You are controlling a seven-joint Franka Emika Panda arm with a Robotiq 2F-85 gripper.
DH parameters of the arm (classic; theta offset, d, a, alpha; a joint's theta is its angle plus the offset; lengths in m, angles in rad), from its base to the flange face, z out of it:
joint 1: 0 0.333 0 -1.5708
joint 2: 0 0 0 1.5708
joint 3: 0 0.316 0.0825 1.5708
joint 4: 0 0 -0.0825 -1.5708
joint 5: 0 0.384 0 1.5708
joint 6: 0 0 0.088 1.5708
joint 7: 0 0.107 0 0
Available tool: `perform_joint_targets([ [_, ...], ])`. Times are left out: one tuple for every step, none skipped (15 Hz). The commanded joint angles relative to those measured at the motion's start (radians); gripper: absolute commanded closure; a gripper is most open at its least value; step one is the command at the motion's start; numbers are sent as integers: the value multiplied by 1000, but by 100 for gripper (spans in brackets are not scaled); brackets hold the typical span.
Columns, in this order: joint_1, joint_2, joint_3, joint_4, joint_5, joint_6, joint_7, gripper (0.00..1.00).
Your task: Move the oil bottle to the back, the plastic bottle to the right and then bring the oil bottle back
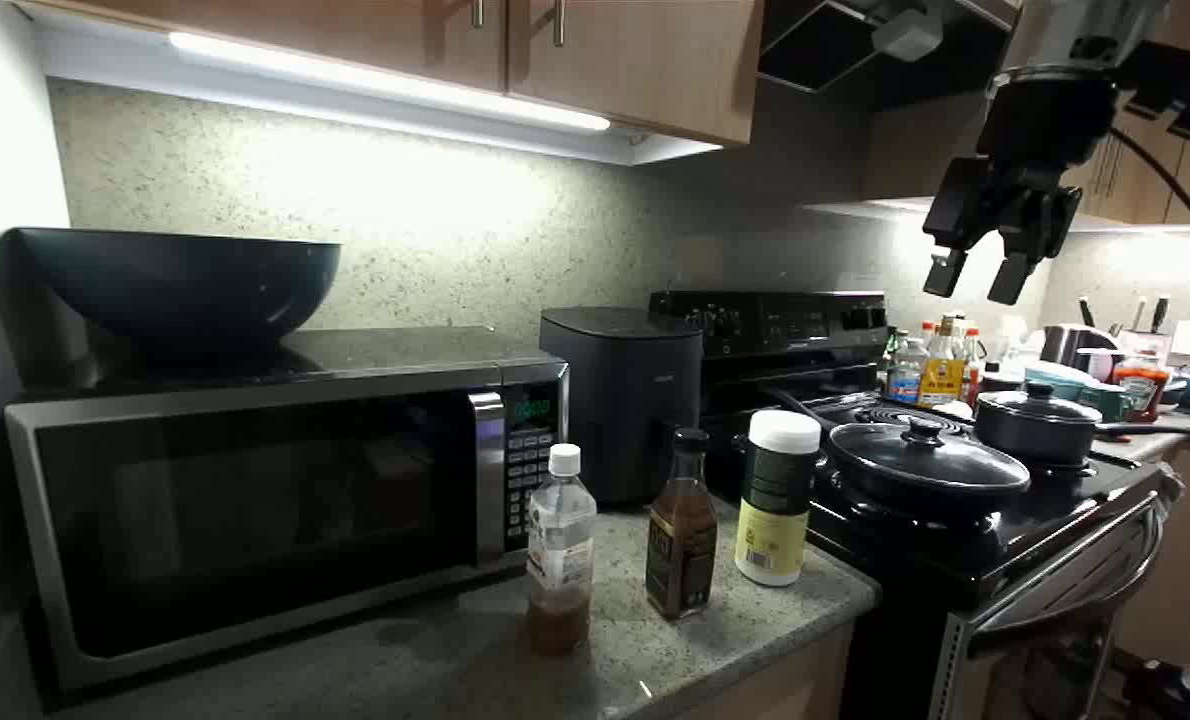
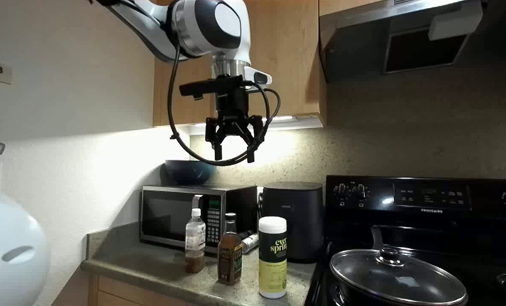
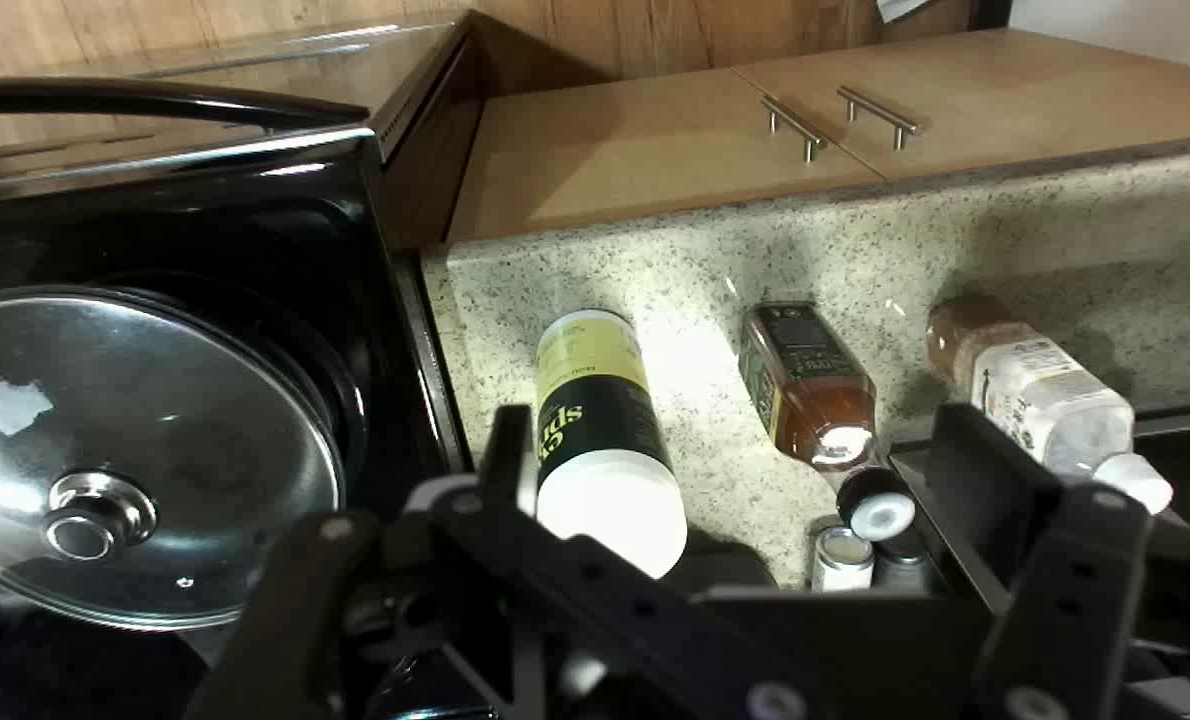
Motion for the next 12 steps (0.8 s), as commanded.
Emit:
perform_joint_targets([
  [-17,2,12,2,9,-2,-8,0],
  [-17,2,12,2,9,-2,-8,0],
  [-17,2,12,2,9,-2,-8,0],
  [-17,2,12,2,9,-2,-8,0],
  [-17,2,12,2,9,-2,-8,0],
  [-17,2,12,2,9,-2,-8,0],
  [-16,8,11,5,10,1,-10,0],
  [-15,18,9,9,11,7,-13,0],
  [-12,27,6,13,14,10,-20,0],
  [-9,41,5,18,16,21,-26,0],
  [-6,52,6,22,16,28,-29,0],
  [3,78,6,34,22,44,-41,0],
])
